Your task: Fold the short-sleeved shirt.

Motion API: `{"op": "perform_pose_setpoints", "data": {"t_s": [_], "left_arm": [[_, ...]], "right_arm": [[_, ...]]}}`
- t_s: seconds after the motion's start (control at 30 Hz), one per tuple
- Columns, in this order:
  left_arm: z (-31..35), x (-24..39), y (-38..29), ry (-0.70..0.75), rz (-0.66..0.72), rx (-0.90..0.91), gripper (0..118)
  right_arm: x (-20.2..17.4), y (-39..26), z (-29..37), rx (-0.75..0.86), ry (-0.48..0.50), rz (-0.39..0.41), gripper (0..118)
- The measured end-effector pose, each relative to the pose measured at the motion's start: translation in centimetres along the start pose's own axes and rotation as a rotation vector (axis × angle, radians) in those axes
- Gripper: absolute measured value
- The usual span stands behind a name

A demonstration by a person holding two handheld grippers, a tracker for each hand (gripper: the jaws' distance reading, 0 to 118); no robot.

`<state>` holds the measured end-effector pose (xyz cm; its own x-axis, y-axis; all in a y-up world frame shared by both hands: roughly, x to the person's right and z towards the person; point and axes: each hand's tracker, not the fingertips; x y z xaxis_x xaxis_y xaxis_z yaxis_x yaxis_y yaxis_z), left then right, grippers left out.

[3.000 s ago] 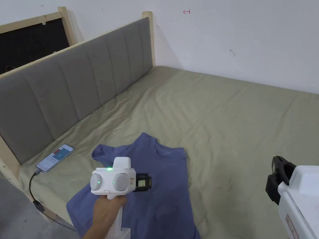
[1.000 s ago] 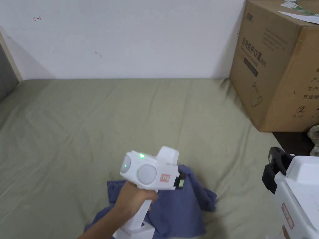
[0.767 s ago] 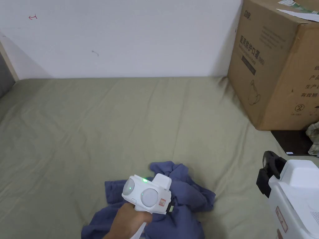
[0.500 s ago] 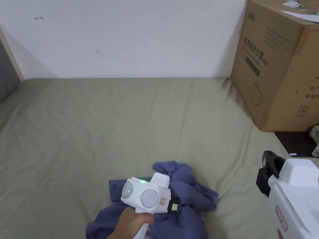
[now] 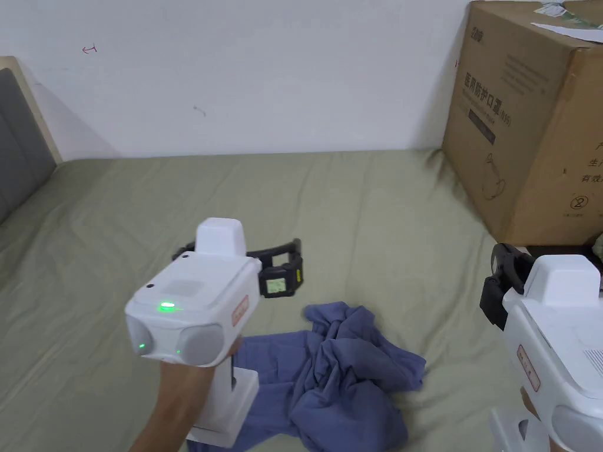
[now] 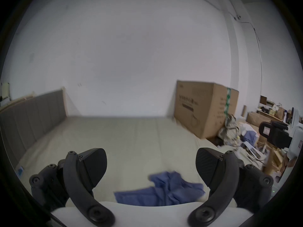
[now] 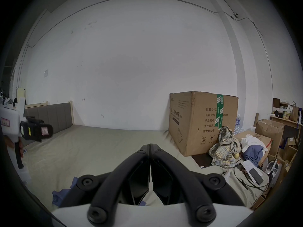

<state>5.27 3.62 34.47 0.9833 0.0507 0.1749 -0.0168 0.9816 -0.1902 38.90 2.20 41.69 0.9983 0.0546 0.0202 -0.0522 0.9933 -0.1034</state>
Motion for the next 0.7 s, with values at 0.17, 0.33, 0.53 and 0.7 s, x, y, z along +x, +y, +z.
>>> {"op": "perform_pose_setpoints", "data": {"t_s": [0.17, 0.33, 0.53, 0.7], "left_arm": [[2.1, -2.2, 0.0, 0.109, -0.071, 0.062, 108], [3.0, -3.7, -0.8, 0.148, -0.080, 0.093, 44], [1.8, -5.1, -2.0, 0.134, -0.042, 0.044, 0], [0.5, -5.8, -2.9, 0.184, -0.011, -0.085, 0]], "right_arm": [[-0.4, 0.6, 0.2, 0.022, 0.005, -0.005, 0], [-0.5, 0.8, 0.2, 0.038, 0.008, -0.006, 0], [-0.5, 0.9, 0.2, 0.036, 0.010, -0.005, 0], [-0.4, 0.8, 0.1, 0.032, 0.009, -0.005, 0]]}}
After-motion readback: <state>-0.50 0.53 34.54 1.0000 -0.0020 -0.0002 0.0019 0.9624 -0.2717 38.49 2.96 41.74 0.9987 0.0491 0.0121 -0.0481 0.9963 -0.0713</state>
